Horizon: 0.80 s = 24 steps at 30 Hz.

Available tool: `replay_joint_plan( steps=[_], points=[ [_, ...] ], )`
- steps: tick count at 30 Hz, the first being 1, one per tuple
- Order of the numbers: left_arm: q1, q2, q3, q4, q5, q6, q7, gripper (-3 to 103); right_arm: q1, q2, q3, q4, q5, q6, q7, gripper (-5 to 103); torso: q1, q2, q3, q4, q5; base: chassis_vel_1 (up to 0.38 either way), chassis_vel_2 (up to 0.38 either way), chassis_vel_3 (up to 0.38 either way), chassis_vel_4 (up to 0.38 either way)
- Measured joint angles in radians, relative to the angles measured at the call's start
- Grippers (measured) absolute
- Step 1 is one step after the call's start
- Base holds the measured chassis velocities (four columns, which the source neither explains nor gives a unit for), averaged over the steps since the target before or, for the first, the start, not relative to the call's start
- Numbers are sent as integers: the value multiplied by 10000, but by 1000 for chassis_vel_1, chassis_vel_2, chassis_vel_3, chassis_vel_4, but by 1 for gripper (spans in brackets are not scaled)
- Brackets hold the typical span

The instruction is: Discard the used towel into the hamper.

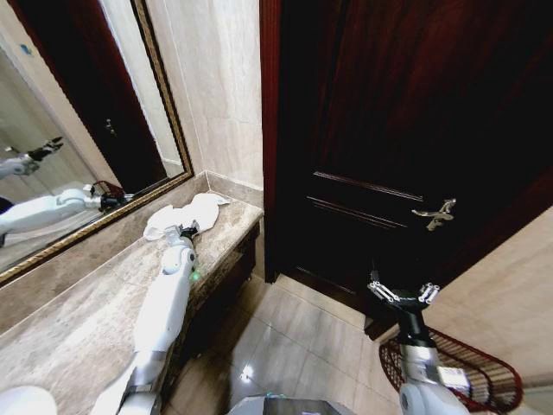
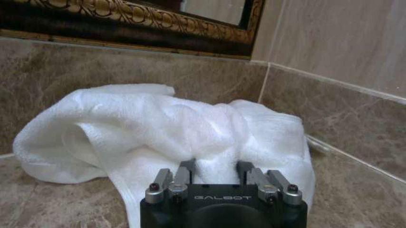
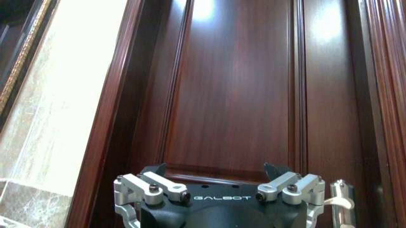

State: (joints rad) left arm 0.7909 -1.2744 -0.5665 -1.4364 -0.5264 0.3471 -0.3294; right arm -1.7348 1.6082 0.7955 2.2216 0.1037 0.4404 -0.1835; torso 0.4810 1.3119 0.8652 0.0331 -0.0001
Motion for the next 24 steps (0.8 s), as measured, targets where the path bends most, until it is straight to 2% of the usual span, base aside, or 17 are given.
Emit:
replay_joint_plan(
  steps=[4, 5, 7, 10, 13, 16, 24],
  points=[
    [82, -27, 63, -331, -50, 94, -6, 30, 29, 0, -12, 44, 51, 56, -6, 100, 0, 0, 0, -2, 0, 0, 0, 0, 0],
    [82, -27, 63, -331, -50, 94, -6, 30, 29, 0, -12, 44, 51, 56, -6, 100, 0, 0, 0, -2, 0, 0, 0, 0, 0],
    [99, 24, 53, -396, -94, 109, -8, 22, 12, 0, 17, 39, 102, 132, -23, 100, 0, 0, 0, -2, -1, 0, 0, 0, 0],
    [134, 88, 5, -435, -152, 70, -6, 19, -14, 0, 48, 8, 148, 172, -27, 100, 0, 0, 0, -2, -1, 0, 0, 0, 0],
    [273, 165, -79, -639, -284, 18, 18, 7, -6, 0, 34, -6, 167, 186, -29, 100, 0, 1, 0, -1, 1, 0, 0, 0, 0],
    [372, 206, -174, -730, -371, -78, 91, 2, 31, 0, 4, -7, 162, 186, -30, 100, 0, 1, 0, -1, 1, 0, 0, 0, 0],
    [702, 256, -406, -1100, -683, -184, 134, 2, 61, 0, -17, -27, 148, 184, -34, 100, 0, 1, 0, -1, 0, 0, 0, 0, 0]
  ],
)
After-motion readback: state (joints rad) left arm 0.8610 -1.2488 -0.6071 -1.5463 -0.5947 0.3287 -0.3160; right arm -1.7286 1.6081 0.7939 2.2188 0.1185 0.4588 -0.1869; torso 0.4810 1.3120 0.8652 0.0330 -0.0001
